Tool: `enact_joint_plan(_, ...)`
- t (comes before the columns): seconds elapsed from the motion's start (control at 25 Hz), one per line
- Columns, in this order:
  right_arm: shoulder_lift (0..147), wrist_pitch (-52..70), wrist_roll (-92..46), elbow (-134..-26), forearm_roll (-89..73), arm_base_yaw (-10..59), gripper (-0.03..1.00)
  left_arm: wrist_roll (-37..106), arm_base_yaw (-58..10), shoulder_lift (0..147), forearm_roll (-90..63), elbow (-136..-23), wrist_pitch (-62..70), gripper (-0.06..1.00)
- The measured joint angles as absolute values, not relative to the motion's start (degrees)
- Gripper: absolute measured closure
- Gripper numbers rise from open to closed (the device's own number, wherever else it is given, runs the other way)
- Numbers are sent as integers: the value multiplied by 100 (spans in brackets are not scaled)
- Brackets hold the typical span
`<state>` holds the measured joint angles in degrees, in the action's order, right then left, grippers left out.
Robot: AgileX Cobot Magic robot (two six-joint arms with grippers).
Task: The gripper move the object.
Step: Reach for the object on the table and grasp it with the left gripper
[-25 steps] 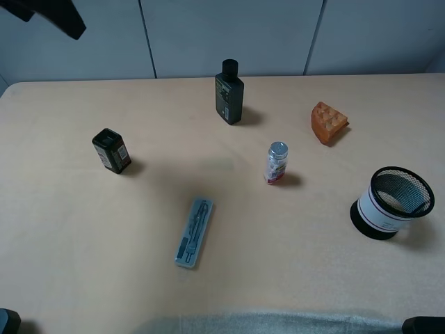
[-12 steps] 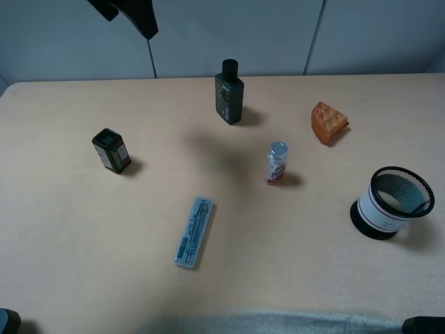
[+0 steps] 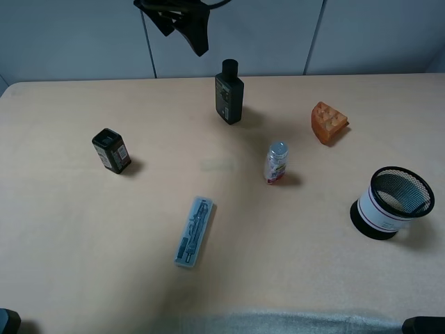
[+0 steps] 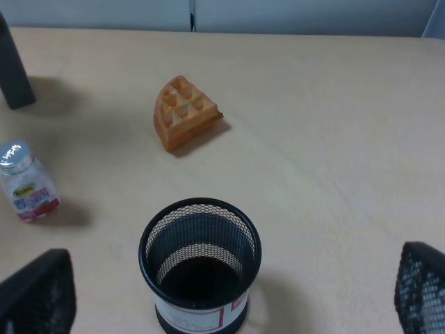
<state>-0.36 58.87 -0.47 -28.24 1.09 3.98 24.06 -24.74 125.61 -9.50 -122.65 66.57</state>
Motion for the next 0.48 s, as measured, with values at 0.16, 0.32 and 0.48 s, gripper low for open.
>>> enact_joint_plan(0.16,-36,5887,-47,-2824,109,398,28,2460,-2639,12977,-957,-12673,6657,5)
enact_joint_plan(0.32,-36,5887,-47,-2824,109,398,28,2477,-2765,13226,-950,-12908,6657,5)
enact_joint_plan(0.48,-36,5887,-47,-2824,109,398,28,2511,-2858,13380,-870,-13019,6657,5)
